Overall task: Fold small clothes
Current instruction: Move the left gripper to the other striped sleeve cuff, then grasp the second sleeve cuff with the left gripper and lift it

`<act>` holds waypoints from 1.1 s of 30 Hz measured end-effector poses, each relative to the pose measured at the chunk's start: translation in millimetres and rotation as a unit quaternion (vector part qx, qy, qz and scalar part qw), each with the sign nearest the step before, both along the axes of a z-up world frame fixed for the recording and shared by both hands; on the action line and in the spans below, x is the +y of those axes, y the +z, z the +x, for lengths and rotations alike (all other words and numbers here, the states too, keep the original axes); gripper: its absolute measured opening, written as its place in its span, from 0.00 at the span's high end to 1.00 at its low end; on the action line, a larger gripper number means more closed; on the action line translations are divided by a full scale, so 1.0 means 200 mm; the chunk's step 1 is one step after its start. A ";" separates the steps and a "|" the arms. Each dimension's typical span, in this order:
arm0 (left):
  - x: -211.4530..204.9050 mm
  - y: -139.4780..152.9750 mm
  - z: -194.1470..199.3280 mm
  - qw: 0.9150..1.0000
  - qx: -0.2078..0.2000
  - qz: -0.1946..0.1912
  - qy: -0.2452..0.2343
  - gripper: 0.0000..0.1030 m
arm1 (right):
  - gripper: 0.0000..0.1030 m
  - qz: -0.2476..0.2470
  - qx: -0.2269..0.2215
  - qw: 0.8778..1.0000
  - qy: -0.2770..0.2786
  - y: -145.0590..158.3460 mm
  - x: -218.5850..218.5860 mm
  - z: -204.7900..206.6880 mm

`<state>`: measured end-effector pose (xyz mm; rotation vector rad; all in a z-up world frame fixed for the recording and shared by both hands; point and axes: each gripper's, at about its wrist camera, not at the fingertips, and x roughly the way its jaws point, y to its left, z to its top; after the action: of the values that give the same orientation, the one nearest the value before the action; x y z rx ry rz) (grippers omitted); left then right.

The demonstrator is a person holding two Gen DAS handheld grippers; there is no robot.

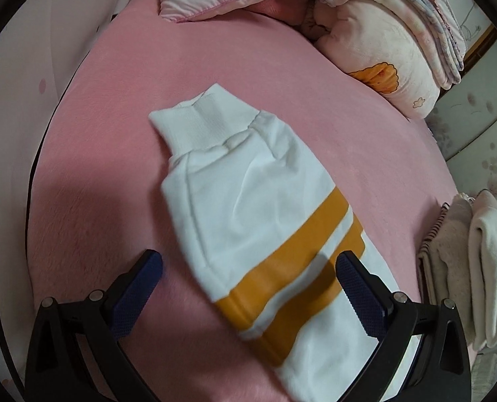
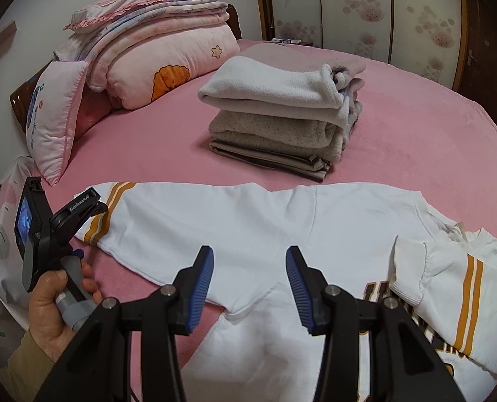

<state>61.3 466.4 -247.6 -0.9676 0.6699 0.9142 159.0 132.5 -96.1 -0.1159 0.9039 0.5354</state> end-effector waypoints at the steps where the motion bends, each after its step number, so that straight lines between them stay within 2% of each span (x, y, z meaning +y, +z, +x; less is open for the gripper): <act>1: 0.00 0.01 0.01 1.000 0.006 0.004 0.001 0.09 | 0.56 -0.002 0.002 1.000 0.000 -0.01 -0.01 0.00; 2: 0.00 0.01 0.03 1.000 0.018 0.008 0.004 0.25 | 0.56 -0.004 0.003 1.000 0.000 -0.01 -0.01 0.00; 3: 0.00 0.02 0.05 0.999 0.030 0.013 0.006 0.33 | 0.56 -0.005 0.004 1.000 0.001 -0.01 -0.02 -0.01; 5: 0.00 0.04 0.07 0.999 0.039 0.020 0.002 0.65 | 0.56 -0.008 0.004 1.000 0.001 -0.02 -0.03 -0.02; 6: 0.00 0.05 0.07 0.999 0.042 0.023 0.000 0.74 | 0.56 -0.009 0.005 1.000 0.001 -0.02 -0.04 -0.02; 7: 0.01 0.06 0.07 0.999 0.041 0.025 -0.004 0.88 | 0.56 -0.010 0.005 1.000 0.000 -0.02 -0.05 -0.02; 8: 0.01 0.08 0.07 0.999 0.039 0.027 -0.009 0.91 | 0.56 -0.010 0.006 1.000 -0.001 -0.02 -0.06 -0.03; 12: -0.01 0.19 0.05 0.999 0.023 0.044 -0.012 0.95 | 0.56 -0.012 0.008 1.000 -0.006 -0.01 -0.10 -0.04; 16: -0.11 0.36 0.06 0.996 0.000 0.088 -0.034 0.95 | 0.56 -0.012 0.006 1.000 -0.011 0.01 -0.16 -0.06; 21: -0.31 0.59 0.11 0.986 -0.040 0.138 -0.089 0.95 | 0.56 -0.005 0.000 1.000 -0.026 0.06 -0.26 -0.09; 24: -0.46 0.72 0.11 0.977 -0.068 0.158 -0.130 0.95 | 0.56 -0.002 -0.002 0.999 -0.035 0.08 -0.33 -0.11; 27: -0.64 0.82 0.11 0.963 -0.095 0.173 -0.183 0.95 | 0.56 -0.004 -0.005 0.999 -0.050 0.10 -0.41 -0.14; 31: -0.96 0.91 0.13 0.933 -0.123 0.199 -0.275 0.95 | 0.56 0.000 -0.005 0.997 -0.082 0.12 -0.56 -0.15; 33: -1.15 0.92 0.14 0.911 -0.125 0.217 -0.327 0.95 | 0.56 0.003 -0.005 0.995 -0.103 0.12 -0.65 -0.16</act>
<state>89.4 236.6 -64.4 -0.3958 0.4892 0.3058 128.0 2.3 -72.8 -0.0183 0.8930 0.3454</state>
